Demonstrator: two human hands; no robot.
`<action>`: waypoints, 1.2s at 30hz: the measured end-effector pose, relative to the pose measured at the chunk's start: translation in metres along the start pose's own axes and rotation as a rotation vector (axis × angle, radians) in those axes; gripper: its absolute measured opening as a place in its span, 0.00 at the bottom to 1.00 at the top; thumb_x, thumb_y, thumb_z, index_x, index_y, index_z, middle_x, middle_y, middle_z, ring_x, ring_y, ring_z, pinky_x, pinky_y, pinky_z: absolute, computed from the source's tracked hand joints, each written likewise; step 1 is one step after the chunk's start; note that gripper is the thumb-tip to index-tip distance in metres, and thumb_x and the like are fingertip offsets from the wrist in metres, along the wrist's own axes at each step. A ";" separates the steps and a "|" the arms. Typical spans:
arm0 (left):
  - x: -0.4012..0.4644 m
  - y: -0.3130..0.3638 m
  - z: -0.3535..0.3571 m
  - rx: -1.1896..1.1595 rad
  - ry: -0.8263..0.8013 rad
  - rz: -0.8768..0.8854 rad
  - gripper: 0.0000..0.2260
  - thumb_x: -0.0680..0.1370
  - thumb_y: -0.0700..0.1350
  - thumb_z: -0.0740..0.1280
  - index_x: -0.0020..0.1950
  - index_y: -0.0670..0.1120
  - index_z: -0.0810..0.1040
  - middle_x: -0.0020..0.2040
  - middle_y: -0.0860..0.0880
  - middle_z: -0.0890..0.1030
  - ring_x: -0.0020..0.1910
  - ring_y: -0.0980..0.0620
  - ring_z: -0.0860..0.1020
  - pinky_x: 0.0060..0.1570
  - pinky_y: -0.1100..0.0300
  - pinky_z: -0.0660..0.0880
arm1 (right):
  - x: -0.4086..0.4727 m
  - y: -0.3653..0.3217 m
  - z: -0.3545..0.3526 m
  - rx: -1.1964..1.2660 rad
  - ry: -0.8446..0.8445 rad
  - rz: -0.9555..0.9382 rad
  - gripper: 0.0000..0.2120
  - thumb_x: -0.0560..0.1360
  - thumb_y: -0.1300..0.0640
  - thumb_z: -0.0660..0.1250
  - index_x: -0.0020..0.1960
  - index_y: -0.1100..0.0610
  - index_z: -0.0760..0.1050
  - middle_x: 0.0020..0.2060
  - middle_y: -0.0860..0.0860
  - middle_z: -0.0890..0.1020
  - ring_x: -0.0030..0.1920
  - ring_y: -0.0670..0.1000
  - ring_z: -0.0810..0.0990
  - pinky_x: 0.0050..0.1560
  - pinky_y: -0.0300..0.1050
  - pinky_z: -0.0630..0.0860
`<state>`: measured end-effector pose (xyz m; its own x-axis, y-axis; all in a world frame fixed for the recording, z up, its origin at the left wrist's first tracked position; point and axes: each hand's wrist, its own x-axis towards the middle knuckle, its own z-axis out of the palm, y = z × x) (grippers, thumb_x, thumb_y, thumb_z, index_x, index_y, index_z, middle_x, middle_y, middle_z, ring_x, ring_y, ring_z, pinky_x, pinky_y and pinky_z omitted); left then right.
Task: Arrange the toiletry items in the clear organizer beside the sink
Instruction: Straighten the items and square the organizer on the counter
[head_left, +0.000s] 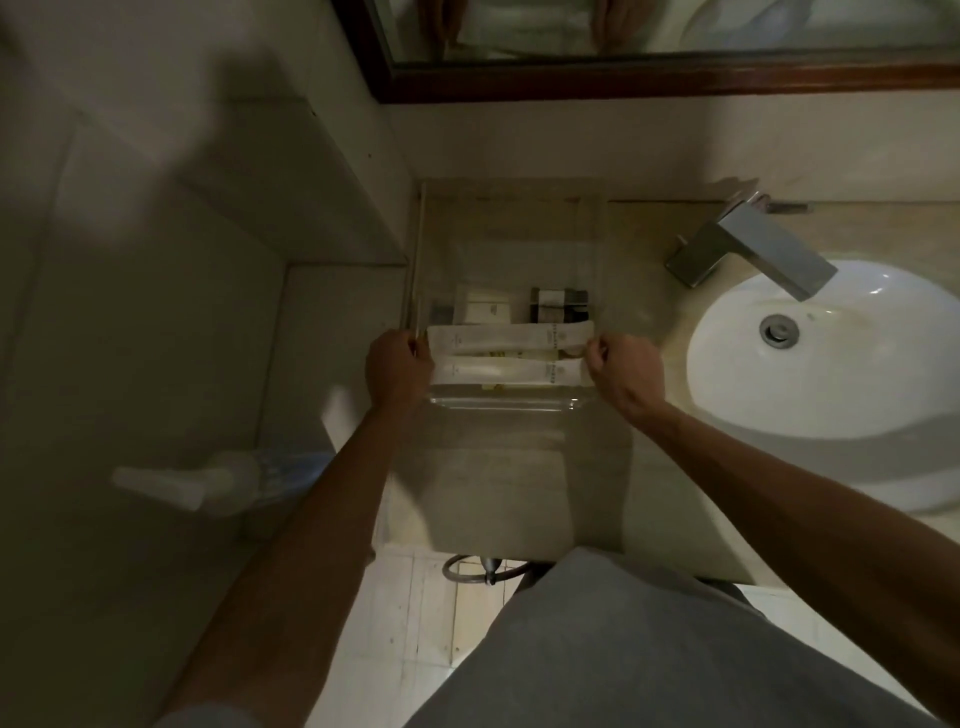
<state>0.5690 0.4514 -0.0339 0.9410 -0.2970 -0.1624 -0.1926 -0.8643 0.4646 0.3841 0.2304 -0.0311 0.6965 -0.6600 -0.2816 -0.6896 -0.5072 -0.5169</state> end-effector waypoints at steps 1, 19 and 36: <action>0.004 0.003 -0.001 0.006 -0.004 0.004 0.10 0.78 0.43 0.66 0.41 0.39 0.81 0.39 0.41 0.81 0.36 0.46 0.78 0.35 0.57 0.72 | 0.004 0.000 -0.001 0.008 -0.005 0.006 0.14 0.80 0.52 0.60 0.37 0.52 0.75 0.30 0.47 0.75 0.28 0.42 0.72 0.28 0.36 0.65; -0.020 0.022 0.010 0.049 0.220 0.292 0.15 0.77 0.52 0.65 0.61 0.47 0.76 0.56 0.45 0.77 0.50 0.49 0.75 0.44 0.59 0.73 | -0.012 0.004 -0.002 -0.108 0.192 -0.358 0.16 0.79 0.45 0.64 0.63 0.51 0.73 0.49 0.48 0.77 0.39 0.45 0.74 0.36 0.38 0.71; -0.039 -0.020 0.023 0.221 0.032 0.299 0.31 0.70 0.63 0.72 0.67 0.48 0.69 0.62 0.45 0.74 0.54 0.47 0.75 0.51 0.52 0.76 | -0.018 0.036 0.003 -0.285 0.052 -0.370 0.33 0.73 0.41 0.70 0.71 0.56 0.65 0.58 0.55 0.75 0.49 0.50 0.75 0.42 0.46 0.78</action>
<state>0.5301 0.4709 -0.0572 0.8414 -0.5401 -0.0190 -0.5128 -0.8089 0.2876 0.3471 0.2254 -0.0472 0.8999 -0.4295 -0.0760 -0.4291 -0.8406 -0.3305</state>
